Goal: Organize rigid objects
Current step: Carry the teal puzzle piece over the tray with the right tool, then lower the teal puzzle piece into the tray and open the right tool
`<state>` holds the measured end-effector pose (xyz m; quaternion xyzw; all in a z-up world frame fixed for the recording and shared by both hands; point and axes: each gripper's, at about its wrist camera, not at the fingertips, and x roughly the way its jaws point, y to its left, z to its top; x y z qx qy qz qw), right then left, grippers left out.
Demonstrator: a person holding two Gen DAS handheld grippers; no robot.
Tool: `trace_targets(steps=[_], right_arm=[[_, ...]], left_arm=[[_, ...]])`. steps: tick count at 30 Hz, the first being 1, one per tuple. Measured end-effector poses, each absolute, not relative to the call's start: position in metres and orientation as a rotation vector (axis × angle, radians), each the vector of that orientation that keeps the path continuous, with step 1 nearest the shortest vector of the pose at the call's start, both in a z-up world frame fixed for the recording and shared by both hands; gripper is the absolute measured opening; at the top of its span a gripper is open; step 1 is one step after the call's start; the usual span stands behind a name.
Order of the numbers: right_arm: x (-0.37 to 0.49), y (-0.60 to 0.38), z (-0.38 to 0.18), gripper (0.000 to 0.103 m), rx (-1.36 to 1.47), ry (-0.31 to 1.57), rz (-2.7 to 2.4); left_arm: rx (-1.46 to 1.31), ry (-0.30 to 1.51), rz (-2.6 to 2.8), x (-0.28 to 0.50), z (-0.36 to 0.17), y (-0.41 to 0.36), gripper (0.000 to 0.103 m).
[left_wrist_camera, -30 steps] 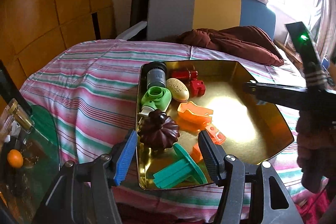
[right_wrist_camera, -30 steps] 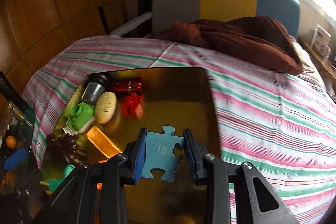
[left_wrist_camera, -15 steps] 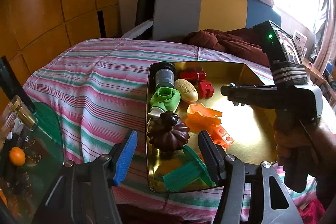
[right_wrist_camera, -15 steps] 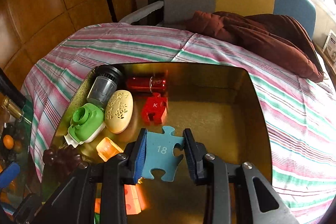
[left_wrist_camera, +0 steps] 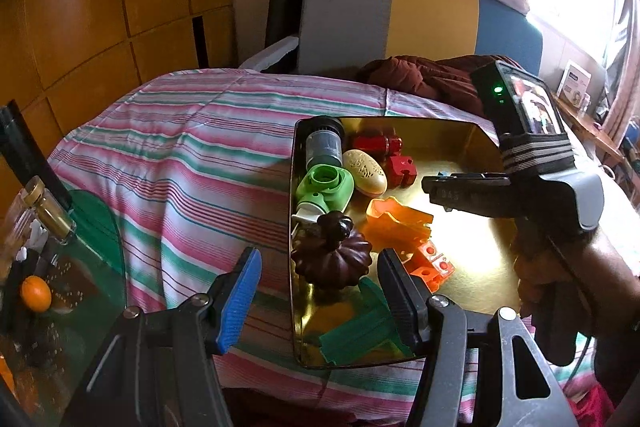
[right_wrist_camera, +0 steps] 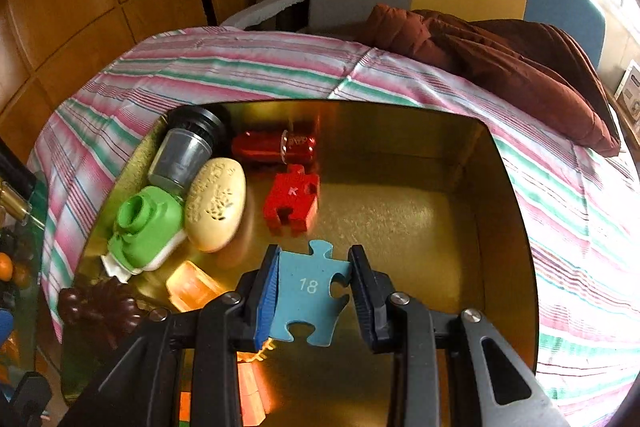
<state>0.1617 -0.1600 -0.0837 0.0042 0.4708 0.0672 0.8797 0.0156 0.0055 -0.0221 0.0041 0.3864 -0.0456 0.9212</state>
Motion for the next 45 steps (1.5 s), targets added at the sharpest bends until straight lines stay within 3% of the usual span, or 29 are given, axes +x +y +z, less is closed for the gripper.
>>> trace_targets(steps=[16, 45], right_arm=[[0.172, -0.169, -0.105, 0.033, 0.100, 1.091, 0.160], [0.140, -0.180, -0.076, 0.039, 0.117, 0.974, 0.185]], left_arm=[[0.021, 0.788, -0.094, 0.012, -0.021, 0.003, 0.063], [0.030, 0.776, -0.103, 0.005, -0.015, -0.005, 0.068]])
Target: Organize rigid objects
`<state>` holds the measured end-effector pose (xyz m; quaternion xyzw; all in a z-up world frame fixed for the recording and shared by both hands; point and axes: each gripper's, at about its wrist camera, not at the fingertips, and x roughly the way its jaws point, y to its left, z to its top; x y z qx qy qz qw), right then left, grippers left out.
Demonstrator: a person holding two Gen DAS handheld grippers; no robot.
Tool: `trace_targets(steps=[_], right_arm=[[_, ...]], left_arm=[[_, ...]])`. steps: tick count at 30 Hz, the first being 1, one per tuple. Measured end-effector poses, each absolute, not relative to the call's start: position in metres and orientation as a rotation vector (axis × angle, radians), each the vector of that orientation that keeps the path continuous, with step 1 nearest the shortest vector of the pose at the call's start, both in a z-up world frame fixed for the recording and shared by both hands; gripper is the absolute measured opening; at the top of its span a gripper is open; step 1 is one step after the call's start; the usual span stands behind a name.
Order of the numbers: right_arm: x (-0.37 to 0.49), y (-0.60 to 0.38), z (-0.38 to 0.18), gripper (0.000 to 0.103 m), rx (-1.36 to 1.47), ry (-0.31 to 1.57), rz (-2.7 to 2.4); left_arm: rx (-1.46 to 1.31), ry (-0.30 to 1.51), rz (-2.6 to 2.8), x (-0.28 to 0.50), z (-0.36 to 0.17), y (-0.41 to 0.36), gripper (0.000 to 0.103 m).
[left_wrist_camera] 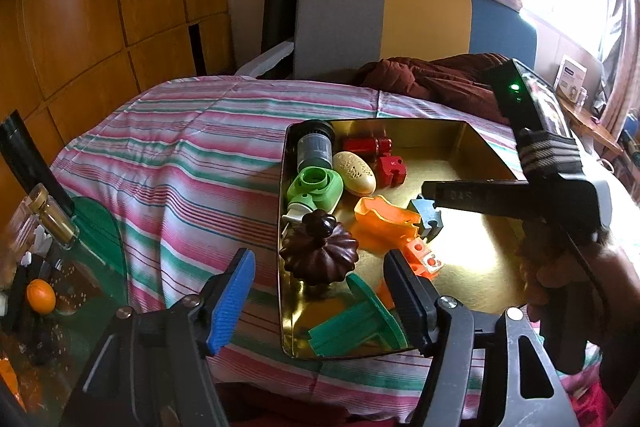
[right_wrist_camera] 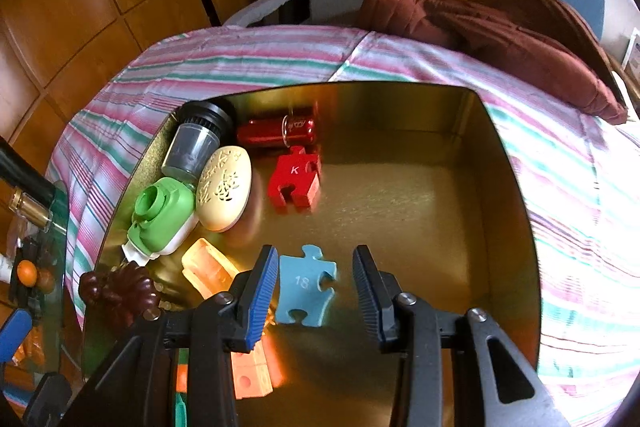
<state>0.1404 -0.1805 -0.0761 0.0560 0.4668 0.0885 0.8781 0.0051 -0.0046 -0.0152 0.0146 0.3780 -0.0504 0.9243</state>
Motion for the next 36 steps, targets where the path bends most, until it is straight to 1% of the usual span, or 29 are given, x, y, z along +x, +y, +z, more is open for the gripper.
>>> trace_targets(steps=[7, 17, 28, 32, 36], right_arm=[[0.109, -0.194, -0.064, 0.039, 0.087, 0.886, 0.121], [0.068, -0.203, -0.055, 0.040, 0.051, 0.786, 0.046], [0.030, -0.211, -0.049, 0.043, 0.078, 0.713, 0.013], [0.025, -0.215, -0.048, 0.043, 0.108, 0.717, 0.015], [0.019, -0.218, -0.050, 0.045, 0.129, 0.712, 0.008]], left_arm=[[0.033, 0.776, -0.110, 0.004, -0.015, -0.010, 0.071], [0.053, 0.777, -0.107, 0.002, -0.017, -0.019, 0.078], [0.066, 0.753, -0.102, -0.002, -0.014, -0.027, 0.093], [0.070, 0.744, -0.102, -0.005, -0.013, -0.029, 0.102], [0.055, 0.725, -0.098, -0.008, -0.009, -0.030, 0.103]])
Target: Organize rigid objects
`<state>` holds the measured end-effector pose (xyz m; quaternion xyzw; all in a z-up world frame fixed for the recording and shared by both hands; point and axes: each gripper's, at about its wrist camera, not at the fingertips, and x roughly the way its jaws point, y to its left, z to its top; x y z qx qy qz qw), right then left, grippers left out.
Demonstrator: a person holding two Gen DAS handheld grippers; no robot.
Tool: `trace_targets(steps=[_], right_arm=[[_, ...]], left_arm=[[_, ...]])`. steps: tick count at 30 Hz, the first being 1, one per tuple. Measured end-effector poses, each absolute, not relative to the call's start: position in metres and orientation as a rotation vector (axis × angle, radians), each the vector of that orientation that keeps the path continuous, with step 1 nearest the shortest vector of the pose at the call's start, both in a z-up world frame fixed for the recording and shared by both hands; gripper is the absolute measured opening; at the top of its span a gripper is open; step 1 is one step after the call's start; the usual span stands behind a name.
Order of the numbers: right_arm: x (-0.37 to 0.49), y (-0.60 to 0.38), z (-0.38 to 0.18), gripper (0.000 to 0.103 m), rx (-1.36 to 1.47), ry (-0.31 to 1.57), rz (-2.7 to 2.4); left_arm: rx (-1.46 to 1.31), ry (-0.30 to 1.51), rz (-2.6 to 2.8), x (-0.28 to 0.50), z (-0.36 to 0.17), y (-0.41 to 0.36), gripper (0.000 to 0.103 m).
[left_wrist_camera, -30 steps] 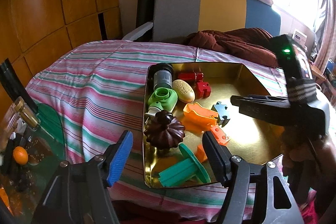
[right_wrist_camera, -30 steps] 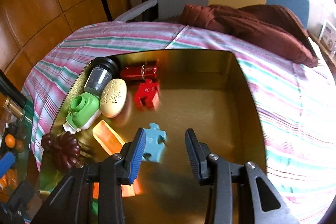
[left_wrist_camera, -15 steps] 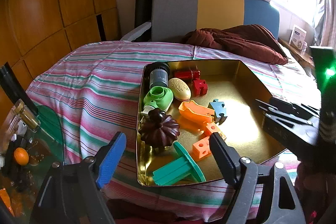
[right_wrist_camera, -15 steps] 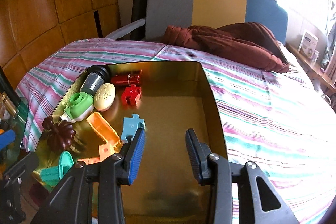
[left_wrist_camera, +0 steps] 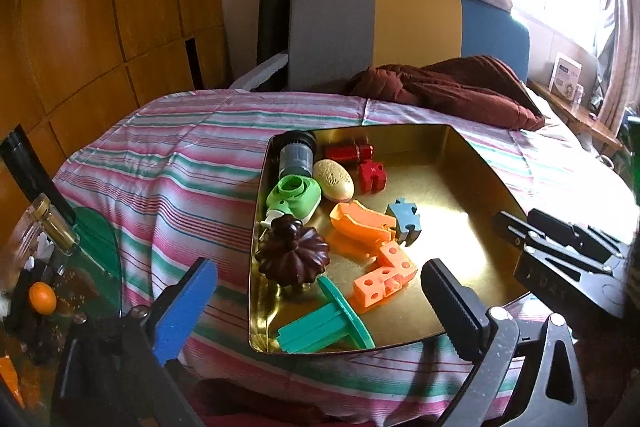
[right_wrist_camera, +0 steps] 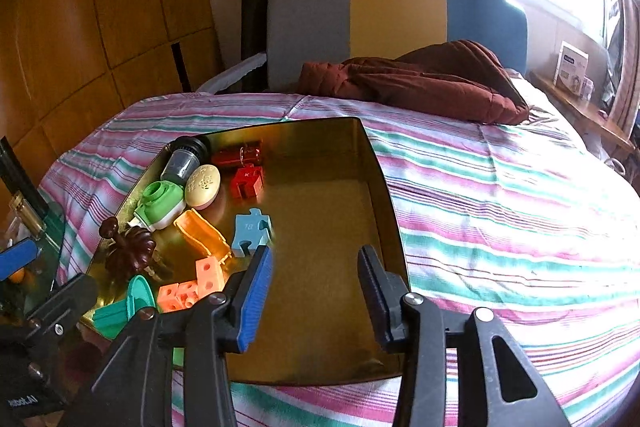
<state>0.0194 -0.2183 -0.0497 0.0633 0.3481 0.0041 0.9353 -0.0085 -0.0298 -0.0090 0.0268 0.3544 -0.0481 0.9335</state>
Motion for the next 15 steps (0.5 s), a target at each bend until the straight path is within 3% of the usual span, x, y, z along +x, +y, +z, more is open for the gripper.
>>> trace_targets(steps=[15], right_arm=[[0.005, -0.225, -0.045, 0.045, 0.150, 0.688, -0.025]], left_arm=[[0.033, 0.693, -0.054, -0.019, -0.005, -0.036, 0.103]])
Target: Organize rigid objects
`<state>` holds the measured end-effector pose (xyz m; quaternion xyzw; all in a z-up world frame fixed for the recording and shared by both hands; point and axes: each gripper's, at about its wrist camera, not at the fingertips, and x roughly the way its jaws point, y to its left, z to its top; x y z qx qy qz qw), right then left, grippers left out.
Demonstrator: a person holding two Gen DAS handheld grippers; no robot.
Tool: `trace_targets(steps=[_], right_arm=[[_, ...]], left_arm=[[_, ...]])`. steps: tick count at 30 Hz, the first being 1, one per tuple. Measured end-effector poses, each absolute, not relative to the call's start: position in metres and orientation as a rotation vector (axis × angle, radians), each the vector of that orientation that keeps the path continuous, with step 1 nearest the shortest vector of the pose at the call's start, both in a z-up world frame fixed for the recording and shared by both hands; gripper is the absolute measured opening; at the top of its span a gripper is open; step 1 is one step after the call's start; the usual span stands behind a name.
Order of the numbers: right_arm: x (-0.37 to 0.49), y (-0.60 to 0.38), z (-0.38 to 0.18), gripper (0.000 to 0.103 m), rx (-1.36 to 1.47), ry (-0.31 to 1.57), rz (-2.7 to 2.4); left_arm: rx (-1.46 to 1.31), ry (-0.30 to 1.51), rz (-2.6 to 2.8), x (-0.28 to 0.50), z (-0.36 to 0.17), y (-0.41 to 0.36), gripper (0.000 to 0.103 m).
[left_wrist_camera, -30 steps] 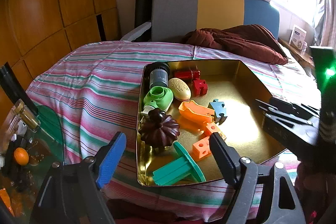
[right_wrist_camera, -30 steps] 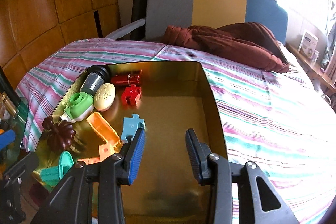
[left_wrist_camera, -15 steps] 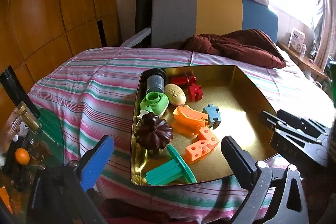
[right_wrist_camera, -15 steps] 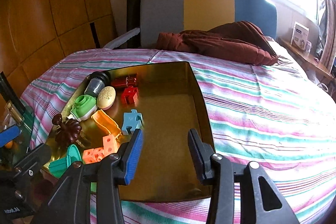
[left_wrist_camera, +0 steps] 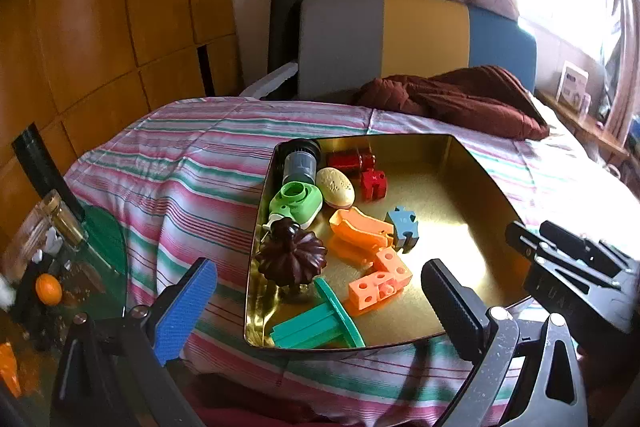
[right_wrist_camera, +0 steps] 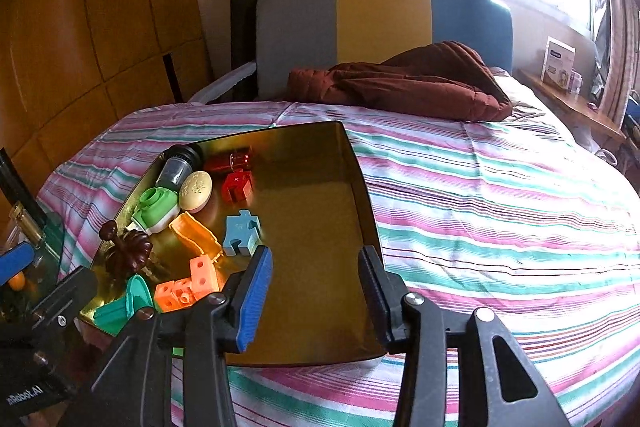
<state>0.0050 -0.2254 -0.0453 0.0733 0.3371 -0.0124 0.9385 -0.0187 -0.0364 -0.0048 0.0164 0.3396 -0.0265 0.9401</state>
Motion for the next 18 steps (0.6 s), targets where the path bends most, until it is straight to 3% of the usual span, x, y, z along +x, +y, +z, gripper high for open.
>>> trace_targets(steps=[18], right_arm=[[0.010, -0.212, -0.043, 0.045, 0.109, 0.693, -0.005]], left_arm=[[-0.020, 0.707, -0.018, -0.015, -0.008, -0.027, 0.103]])
